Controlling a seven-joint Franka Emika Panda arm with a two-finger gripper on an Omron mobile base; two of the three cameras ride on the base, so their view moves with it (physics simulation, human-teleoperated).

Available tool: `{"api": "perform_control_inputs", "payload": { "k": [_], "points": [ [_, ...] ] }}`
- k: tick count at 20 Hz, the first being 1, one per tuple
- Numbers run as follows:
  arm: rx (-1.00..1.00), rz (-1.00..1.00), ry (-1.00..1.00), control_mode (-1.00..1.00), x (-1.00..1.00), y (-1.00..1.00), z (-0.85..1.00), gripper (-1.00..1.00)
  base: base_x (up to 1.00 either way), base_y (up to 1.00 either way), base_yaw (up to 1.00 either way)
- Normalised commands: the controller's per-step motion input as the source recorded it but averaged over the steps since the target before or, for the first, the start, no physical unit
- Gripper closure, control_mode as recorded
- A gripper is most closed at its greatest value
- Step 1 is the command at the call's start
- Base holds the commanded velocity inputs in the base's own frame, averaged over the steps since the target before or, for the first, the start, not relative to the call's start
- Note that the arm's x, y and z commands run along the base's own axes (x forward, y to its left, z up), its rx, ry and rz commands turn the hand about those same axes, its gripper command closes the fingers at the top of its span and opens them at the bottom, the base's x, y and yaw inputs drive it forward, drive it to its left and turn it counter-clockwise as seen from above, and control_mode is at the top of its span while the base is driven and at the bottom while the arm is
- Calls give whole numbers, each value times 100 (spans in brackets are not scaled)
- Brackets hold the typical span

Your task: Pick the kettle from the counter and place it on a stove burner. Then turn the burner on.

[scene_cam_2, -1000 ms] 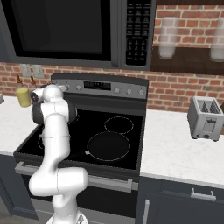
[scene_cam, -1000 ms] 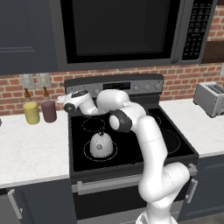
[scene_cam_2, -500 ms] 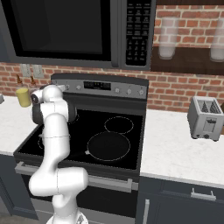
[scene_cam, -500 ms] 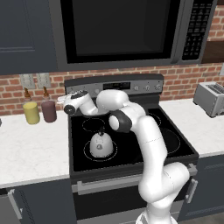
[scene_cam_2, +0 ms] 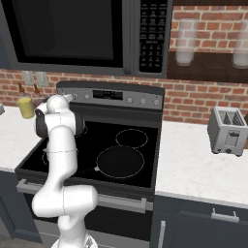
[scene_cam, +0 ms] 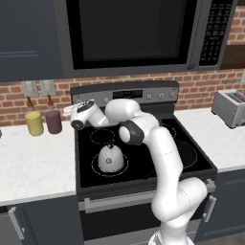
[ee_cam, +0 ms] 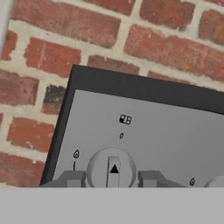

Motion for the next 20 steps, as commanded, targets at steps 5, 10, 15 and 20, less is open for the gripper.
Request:
{"api": "perform_control_inputs", "payload": {
  "k": [5,10,15,20],
  "points": [
    [-8,0,-1,-100,1,0,-16,100,0,0,0],
    [-10,0,0,-100,1,0,-18,100,0,0,0],
    [-10,0,-1,-100,6,0,-23,100,0,0,0],
    [-9,0,-3,-100,2,0,-29,100,0,0,0]
  ]
}}
